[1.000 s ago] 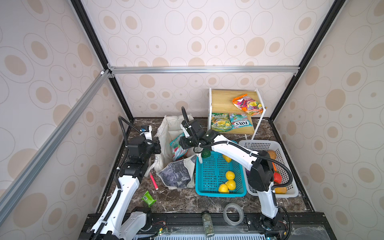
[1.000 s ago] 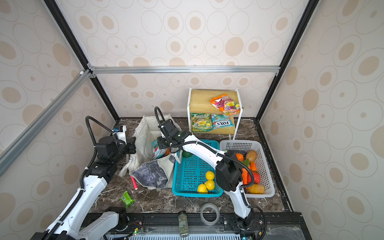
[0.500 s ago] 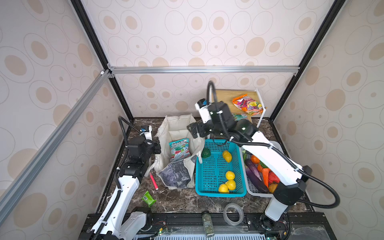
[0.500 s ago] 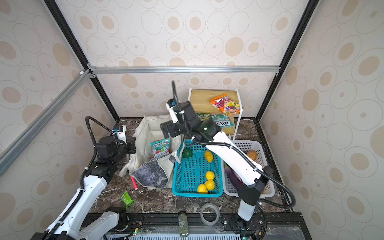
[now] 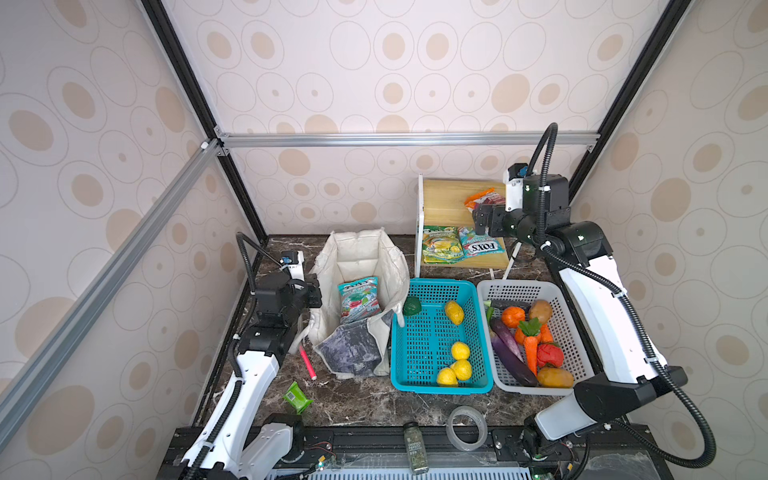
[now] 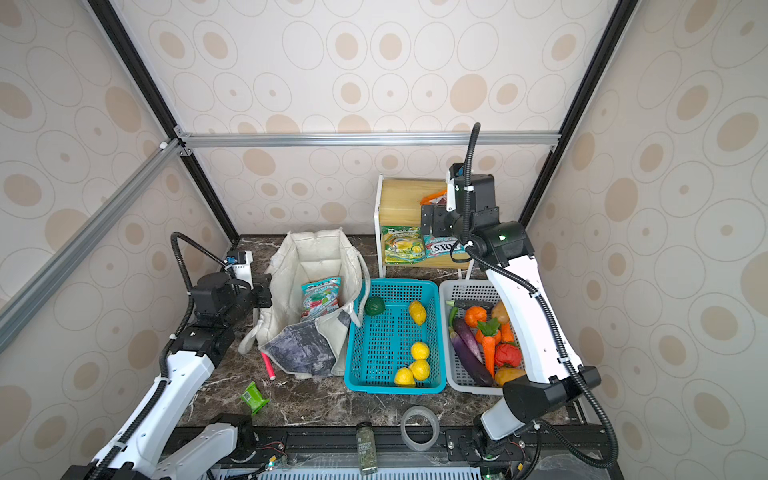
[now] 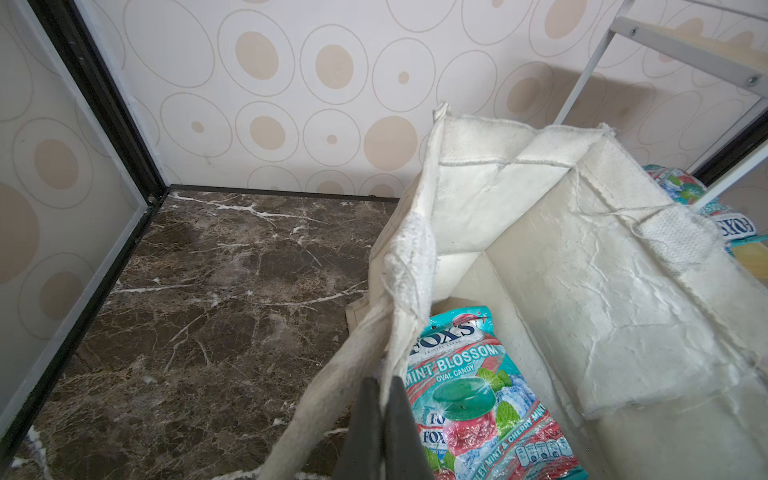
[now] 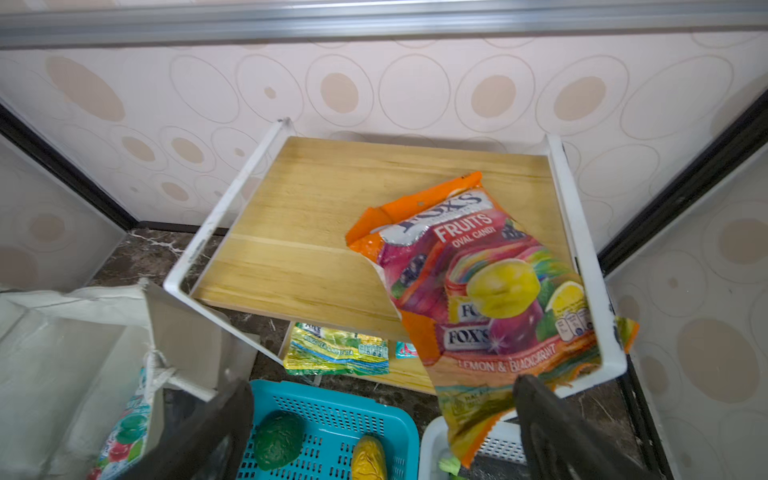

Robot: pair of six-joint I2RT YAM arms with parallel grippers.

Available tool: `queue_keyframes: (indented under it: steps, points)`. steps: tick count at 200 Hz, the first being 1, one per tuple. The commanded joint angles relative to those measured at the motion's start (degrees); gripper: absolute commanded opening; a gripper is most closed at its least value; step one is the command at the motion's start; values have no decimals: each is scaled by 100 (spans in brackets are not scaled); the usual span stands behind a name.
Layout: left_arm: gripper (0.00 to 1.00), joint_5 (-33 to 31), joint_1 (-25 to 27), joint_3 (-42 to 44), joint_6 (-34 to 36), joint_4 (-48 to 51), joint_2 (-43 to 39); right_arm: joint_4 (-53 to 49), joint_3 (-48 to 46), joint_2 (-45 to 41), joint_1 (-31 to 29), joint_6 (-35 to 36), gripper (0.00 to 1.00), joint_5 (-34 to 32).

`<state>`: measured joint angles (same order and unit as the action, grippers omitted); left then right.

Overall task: Place the food into the grocery bag and tie it
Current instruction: 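Move the right gripper back to the shelf above the orange Fruits candy bag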

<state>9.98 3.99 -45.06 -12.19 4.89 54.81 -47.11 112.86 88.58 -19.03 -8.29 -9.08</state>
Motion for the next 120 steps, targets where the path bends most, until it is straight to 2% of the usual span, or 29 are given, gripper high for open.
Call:
queue_keyframes:
  steps: [1,42,120]
  points:
    - [0,10,-28,-29,-12,-267,-115,-158,-180,-74,106,26,100,-15]
    - [0,22,-24,-24,-12,-262,-98,-129,-273,46,162,-106,99,157]
    - [0,4,-24,-27,-10,-258,-128,417,-165,478,153,-817,95,1909]
